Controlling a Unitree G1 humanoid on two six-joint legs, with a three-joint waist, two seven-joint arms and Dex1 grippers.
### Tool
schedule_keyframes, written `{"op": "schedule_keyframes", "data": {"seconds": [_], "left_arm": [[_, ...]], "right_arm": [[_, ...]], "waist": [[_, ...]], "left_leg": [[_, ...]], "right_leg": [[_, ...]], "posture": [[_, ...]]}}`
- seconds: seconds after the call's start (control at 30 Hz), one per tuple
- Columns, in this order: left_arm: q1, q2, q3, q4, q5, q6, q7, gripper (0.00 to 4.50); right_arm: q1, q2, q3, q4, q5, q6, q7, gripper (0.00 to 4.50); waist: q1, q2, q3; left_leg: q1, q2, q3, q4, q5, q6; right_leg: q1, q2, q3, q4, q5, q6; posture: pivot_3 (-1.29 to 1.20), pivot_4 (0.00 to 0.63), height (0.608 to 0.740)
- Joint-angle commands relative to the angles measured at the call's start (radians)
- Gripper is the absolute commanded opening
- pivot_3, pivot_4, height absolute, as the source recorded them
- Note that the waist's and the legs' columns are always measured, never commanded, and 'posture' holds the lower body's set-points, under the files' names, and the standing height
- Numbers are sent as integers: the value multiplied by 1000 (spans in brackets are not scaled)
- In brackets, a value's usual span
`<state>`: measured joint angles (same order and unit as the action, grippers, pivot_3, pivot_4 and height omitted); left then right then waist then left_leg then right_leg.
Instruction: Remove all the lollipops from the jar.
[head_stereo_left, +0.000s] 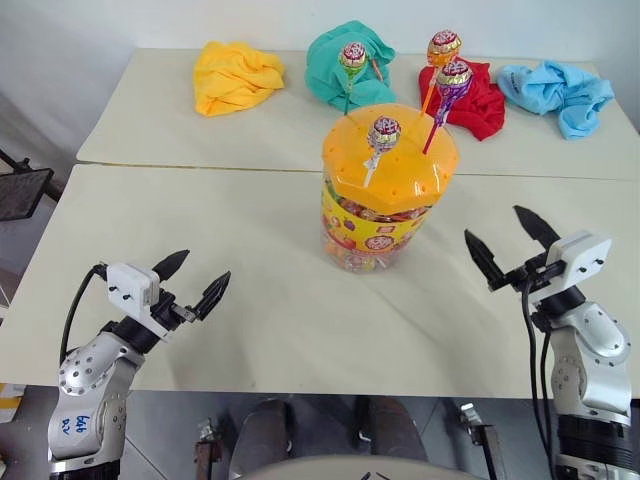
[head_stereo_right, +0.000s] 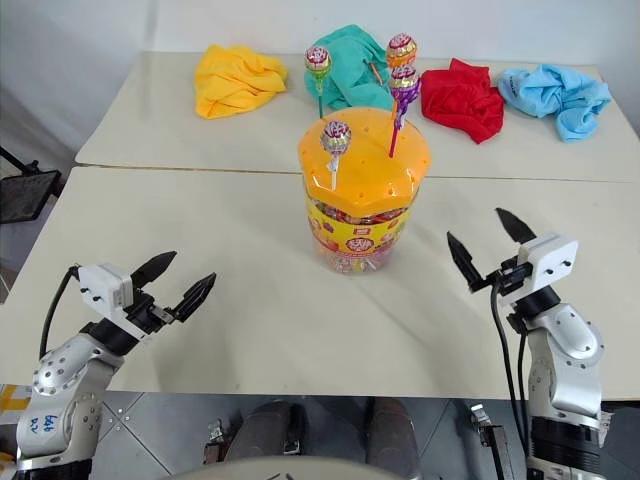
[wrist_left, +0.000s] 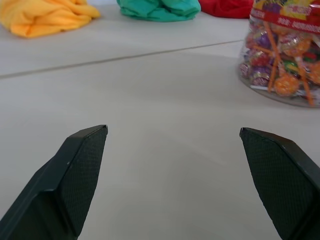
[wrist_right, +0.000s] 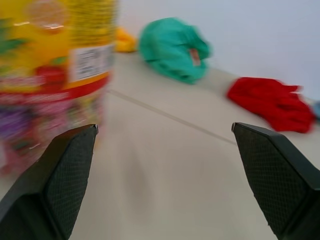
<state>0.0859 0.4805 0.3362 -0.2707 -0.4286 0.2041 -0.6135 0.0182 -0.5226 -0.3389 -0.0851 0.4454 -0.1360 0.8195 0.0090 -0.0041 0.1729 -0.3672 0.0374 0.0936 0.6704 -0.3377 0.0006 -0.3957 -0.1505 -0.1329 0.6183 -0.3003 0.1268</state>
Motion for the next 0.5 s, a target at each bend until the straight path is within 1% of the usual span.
{"op": "schedule_keyframes", "data": {"seconds": [0.03,0.1,0.13,0.17,0.23,0.27,0.33,0.4,0.5], "left_arm": [[-49,61,-5,66,-14,-13,-87,4493],[-107,83,-1,121,-59,-7,-151,4493],[-140,101,9,134,-136,63,-201,4493],[-191,117,9,153,-172,91,-238,4493],[-302,141,7,186,-287,204,-308,4493],[-359,144,-2,210,-310,233,-328,4493],[-458,144,-24,249,-338,278,-360,4493],[-621,116,-78,311,-345,304,-394,4493],[-806,63,-141,430,-308,288,-440,4493]], "right_arm": [[51,-47,-43,-134,105,32,64,4500],[99,-73,-74,-240,187,94,64,4500],[117,-77,-92,-301,253,126,55,4500],[120,-71,-114,-362,317,150,18,4500],[116,-66,-153,-474,446,190,-54,4500],[116,-68,-170,-521,485,210,-96,4500],[116,-74,-190,-600,555,244,-165,4500],[98,-68,-196,-684,614,253,-246,4500],[87,-66,-189,-758,637,256,-309,4500]], "waist": [[0,1,0],[-2,1,0],[-3,1,0],[-2,1,0],[0,1,1],[3,0,0],[7,0,0],[15,0,0],[23,-3,2]], "left_leg": [[0,0,0,0,0,0],[0,0,0,0,0,0],[1,0,0,-1,-1,0],[0,0,0,-1,-1,0],[-1,1,-1,1,-1,0],[-2,1,-1,3,-1,0],[-1,1,-2,6,-2,0],[0,1,-2,8,-4,0],[-4,0,-1,11,-5,1]], "right_leg": [[0,0,0,0,0,0],[0,0,0,0,0,0],[0,0,1,0,0,0],[0,0,0,0,0,0],[-1,1,0,1,0,0],[-1,1,0,2,0,0],[1,1,0,2,0,0],[1,1,0,2,0,0],[1,2,0,2,1,1]], "posture": [[0,150,740],[0,150,740],[0,150,740],[0,150,740],[0,150,740],[0,150,740],[0,150,740],[0,150,740],[0,150,740]]}}
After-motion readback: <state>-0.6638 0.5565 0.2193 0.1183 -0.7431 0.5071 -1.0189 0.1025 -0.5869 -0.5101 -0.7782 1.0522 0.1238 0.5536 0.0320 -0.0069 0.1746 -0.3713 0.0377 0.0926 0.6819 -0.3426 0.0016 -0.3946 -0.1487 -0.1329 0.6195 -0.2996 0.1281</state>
